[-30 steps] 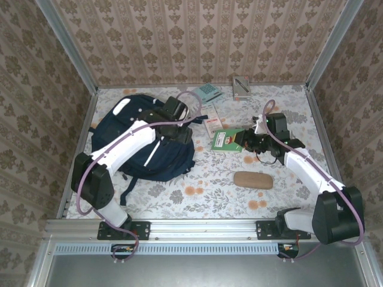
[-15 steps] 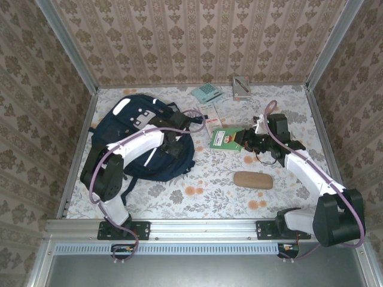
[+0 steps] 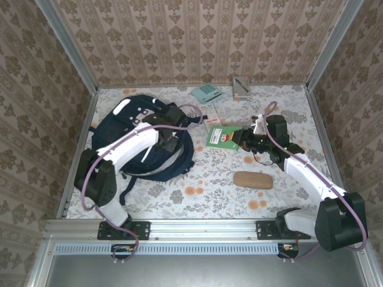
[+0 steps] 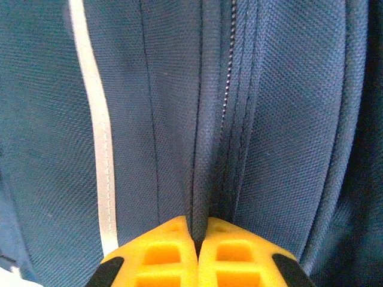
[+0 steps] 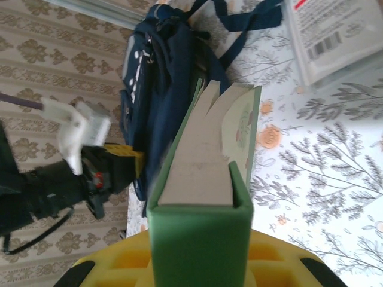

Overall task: Pack the student bag
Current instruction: Open the student bag at the middle-left of the table, then place the book in the student bag.

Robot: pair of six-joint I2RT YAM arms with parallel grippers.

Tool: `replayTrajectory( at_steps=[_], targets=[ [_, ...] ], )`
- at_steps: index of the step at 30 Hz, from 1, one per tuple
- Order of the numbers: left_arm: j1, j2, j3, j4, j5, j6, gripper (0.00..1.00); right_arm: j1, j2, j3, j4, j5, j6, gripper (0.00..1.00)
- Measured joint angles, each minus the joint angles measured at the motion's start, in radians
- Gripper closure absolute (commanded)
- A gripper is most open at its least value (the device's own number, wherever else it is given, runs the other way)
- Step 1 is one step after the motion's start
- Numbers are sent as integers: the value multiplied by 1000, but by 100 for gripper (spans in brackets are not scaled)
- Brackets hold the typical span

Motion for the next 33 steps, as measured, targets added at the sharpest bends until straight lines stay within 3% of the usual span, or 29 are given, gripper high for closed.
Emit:
replayTrajectory(
  at_steps=[7,15,22,33],
  targets=[
    [98,-98,151,-62,49,0,100,105,80,56,119,-21,68,100],
    [182,-113,195,-79,191,-6,100,278,309,214,279,2,164,100],
    [250,-142,195,-72,293,-39,100,367,555,355,407,91,278,100],
    [255,-145,220,-73,364,-82,100,445,961,653,665,266,513,100]
  ],
)
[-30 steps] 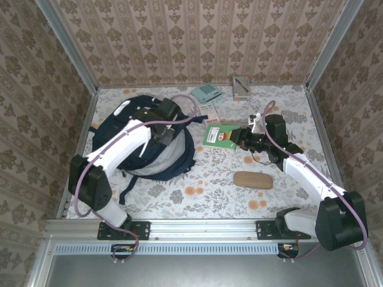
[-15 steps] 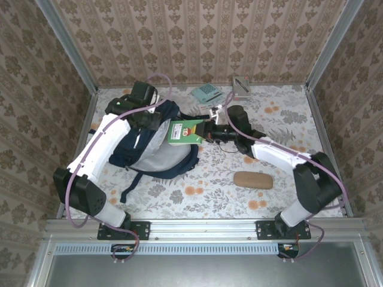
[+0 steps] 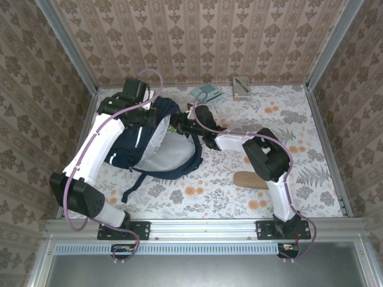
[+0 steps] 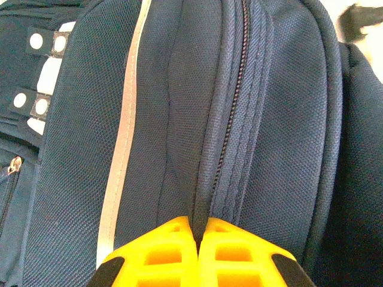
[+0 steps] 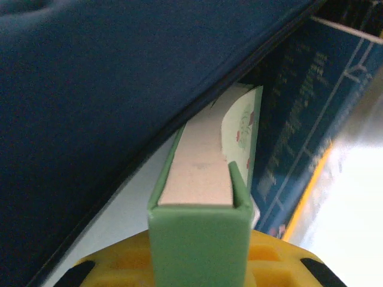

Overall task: Pack the student bag
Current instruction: Place the book in the student bag.

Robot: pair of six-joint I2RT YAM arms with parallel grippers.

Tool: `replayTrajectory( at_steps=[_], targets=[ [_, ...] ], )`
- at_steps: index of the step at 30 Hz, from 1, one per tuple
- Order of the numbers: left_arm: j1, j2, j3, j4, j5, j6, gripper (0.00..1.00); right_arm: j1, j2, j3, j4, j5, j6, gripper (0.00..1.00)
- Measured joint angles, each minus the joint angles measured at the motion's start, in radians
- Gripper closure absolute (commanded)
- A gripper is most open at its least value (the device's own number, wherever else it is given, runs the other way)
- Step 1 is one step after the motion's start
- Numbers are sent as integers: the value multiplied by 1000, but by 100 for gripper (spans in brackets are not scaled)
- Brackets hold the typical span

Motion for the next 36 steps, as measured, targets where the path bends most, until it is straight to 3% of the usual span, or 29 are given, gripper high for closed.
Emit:
replayTrajectory(
  at_steps=[4,7,12,17,22,24,29,31,36],
  targets=[
    [0,0,8,1,18,-16,100,24,108,144,-42,79,20,95],
    [0,0,8,1,24,-21,100,36,180,277,-146,111,9,67],
    [5,0,9,1,26,-24,100,42,194,331,-283,124,-45,48],
    [7,0,8,2,31,-24,100,42,171,322,-416,124,-122,55],
    [13,0,8,5,41,-24,100,42,138,319,-470,115,-166,93],
    [13,0,8,6,42,-25,100,42,132,321,-468,110,-165,96],
    [15,0,8,16,45,-32,100,43,174,408,-500,88,-160,90],
    [20,0,8,24,45,-35,100,46,199,444,-501,85,-149,75],
    [24,0,7,29,48,-36,100,51,227,464,-522,68,-136,54]
  ],
)
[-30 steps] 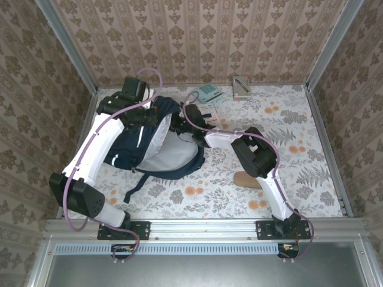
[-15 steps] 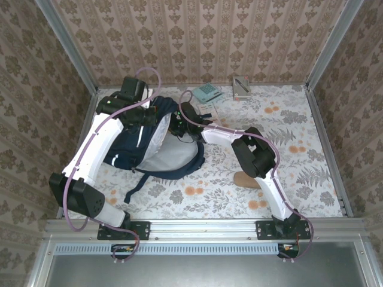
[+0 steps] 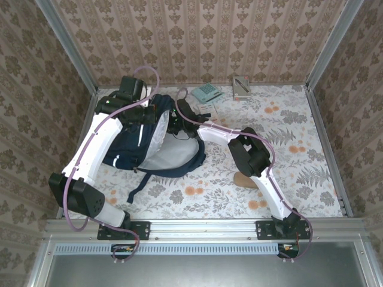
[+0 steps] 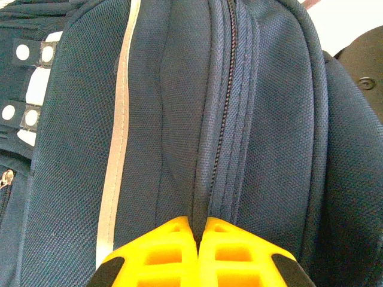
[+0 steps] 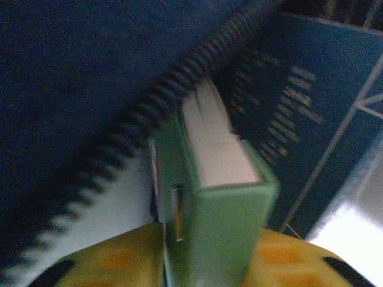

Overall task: Pack the student bag
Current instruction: Place the book in the student bag, then move the pencil case to the top-right of the table.

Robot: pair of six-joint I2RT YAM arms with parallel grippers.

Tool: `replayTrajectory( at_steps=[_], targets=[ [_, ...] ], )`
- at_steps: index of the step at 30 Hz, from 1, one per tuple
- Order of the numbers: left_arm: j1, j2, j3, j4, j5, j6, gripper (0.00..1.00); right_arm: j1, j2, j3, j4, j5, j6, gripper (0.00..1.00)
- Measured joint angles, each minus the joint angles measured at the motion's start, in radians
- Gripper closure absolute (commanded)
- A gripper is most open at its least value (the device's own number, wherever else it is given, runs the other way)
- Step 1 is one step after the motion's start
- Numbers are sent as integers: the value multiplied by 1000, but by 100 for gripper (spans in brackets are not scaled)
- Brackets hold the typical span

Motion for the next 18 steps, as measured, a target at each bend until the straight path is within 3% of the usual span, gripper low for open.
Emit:
replayTrajectory(
  at_steps=[4,11,18],
  targets=[
    [1,0,-8,4,6,0,100,-1,-31,-58,-23,-7,-34,37],
    [14,-3,-30,25,27,0,100,-15,-220,-221,-130,-7,-165,35],
    [26,-37,-85,64,45,0,100,-58,-490,-402,-205,2,-302,40]
  ],
)
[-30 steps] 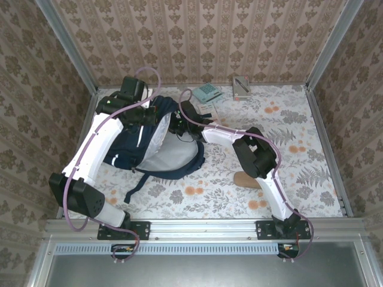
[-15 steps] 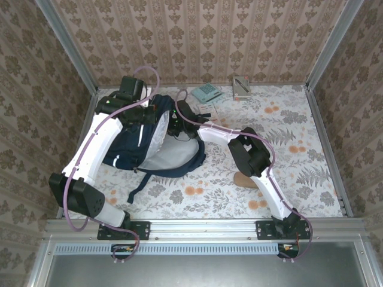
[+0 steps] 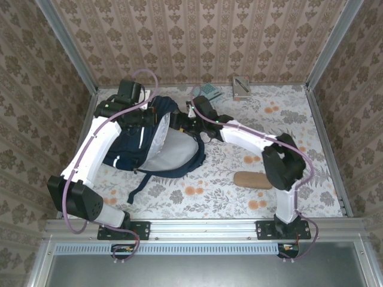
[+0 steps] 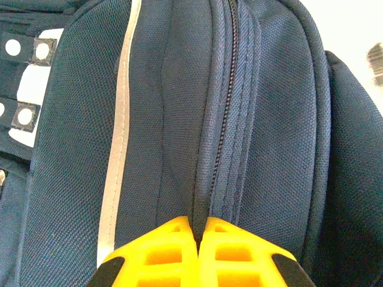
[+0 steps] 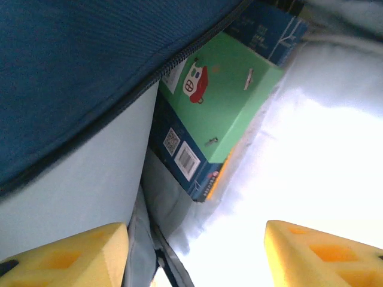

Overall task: Pack the student bag
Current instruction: Move the pencil case to the top-right of the table.

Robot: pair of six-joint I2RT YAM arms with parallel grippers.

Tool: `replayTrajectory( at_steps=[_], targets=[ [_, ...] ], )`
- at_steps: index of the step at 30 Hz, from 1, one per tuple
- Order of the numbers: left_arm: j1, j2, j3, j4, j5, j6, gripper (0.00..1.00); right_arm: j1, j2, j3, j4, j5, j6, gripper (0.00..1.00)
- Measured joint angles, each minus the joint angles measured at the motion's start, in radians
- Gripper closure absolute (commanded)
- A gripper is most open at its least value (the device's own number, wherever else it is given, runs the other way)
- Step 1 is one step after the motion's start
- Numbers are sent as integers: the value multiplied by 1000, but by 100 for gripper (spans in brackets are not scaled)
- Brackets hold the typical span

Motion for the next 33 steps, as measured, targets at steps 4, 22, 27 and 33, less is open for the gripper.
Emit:
replayTrajectory(
  at_steps=[4,22,27,33],
  targets=[
    [2,-6,-14,12,8,-6,100,-53,-105,-114,-11,44,-37,43],
    [6,-8,-21,21,32,-41,100,-391,84,2,13,254,-143,62],
    [8,-8,-22,26,40,-54,100,-465,179,78,89,252,-171,76],
    [8,0,-22,29,40,-60,100,-561,384,321,97,225,-121,75]
  ],
)
